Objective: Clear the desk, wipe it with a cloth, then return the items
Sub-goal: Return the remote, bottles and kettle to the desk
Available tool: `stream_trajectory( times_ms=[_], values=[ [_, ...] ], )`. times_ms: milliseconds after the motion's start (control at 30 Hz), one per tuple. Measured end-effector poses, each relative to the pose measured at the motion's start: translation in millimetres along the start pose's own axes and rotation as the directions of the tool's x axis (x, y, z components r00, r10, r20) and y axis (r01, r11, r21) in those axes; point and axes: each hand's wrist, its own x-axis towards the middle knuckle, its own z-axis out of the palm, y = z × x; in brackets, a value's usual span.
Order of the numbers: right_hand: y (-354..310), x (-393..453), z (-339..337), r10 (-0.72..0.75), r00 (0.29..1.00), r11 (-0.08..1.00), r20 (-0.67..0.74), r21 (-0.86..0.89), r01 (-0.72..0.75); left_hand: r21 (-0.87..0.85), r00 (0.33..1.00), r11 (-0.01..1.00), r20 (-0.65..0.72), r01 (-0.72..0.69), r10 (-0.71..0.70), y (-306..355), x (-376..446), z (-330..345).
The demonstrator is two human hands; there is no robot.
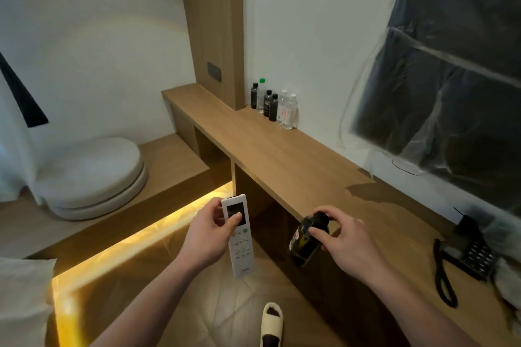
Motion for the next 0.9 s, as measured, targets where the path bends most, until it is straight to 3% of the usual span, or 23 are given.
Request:
stream_trajectory(
  times_ms=[400,900],
  values=[
    [4.1,203.8,37.8,0.037,0.999,0.997,0.029,0.067,-0.039,0.145,0.999,0.989,-0.035,0.038,-0.033,0.9,190.5,-2.5],
    [9.7,399.6,44.7,0.106,0.994,0.994,0.012,-0.002,-0.106,0.096,0.999,0.995,0.024,0.033,-0.036,8.6,391.5,1.1]
  ],
)
